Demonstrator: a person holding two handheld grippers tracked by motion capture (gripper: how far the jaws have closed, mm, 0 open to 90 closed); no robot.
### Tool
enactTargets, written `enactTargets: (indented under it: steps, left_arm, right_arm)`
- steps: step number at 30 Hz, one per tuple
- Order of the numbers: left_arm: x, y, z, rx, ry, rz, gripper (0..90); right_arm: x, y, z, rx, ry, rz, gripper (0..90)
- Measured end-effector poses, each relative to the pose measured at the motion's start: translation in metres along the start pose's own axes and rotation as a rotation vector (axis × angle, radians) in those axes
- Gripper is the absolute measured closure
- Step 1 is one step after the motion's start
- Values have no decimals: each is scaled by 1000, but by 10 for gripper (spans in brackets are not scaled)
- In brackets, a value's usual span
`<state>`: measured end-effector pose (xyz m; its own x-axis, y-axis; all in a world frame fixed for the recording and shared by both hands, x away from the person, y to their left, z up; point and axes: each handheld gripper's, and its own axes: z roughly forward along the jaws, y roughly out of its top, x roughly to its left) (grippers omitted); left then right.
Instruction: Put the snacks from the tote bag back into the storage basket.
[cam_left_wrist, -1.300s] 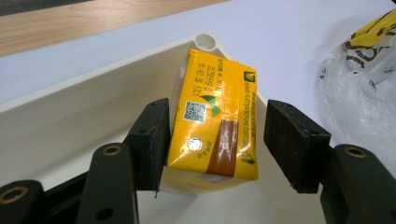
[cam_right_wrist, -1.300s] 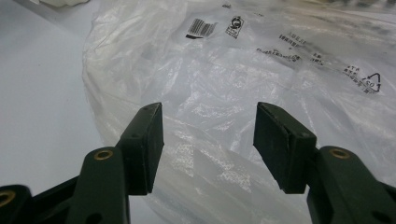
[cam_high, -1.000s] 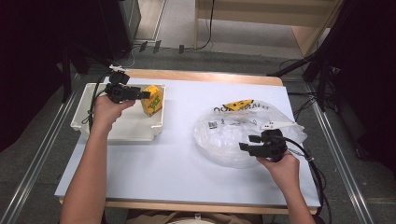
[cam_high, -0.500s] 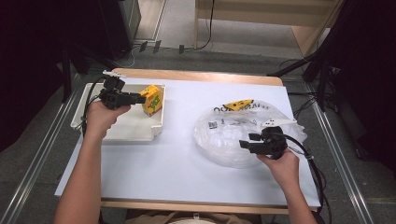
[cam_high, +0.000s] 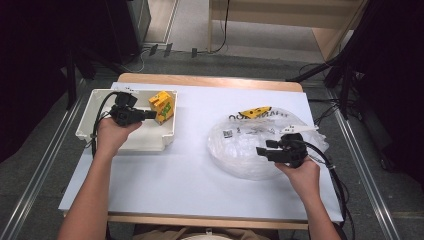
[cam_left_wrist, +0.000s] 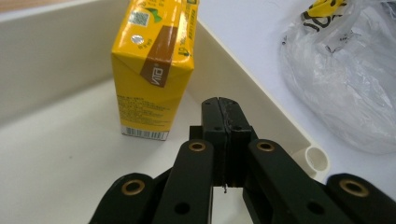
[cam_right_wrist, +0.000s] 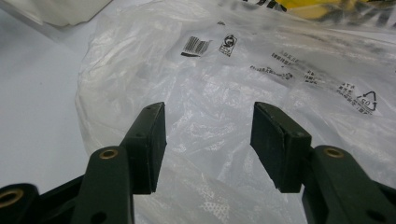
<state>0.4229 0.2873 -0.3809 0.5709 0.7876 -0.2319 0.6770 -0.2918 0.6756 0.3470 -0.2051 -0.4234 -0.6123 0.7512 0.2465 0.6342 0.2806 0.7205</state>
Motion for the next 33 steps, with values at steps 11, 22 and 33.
enactTargets:
  steps: [11, 22, 33]
  left_arm:
    - [-2, -6, 18, -5, 11, -6, 900]
    - [-1, -9, 35, -8, 32, -11, 900]
    - [3, -12, 50, 1, 41, -25, 900]
  right_arm:
    - [0, 1, 0, -5, 5, -1, 478]
    - [0, 1, 1, -5, 0, 3, 474]
    - [3, -2, 1, 11, -10, -9, 469]
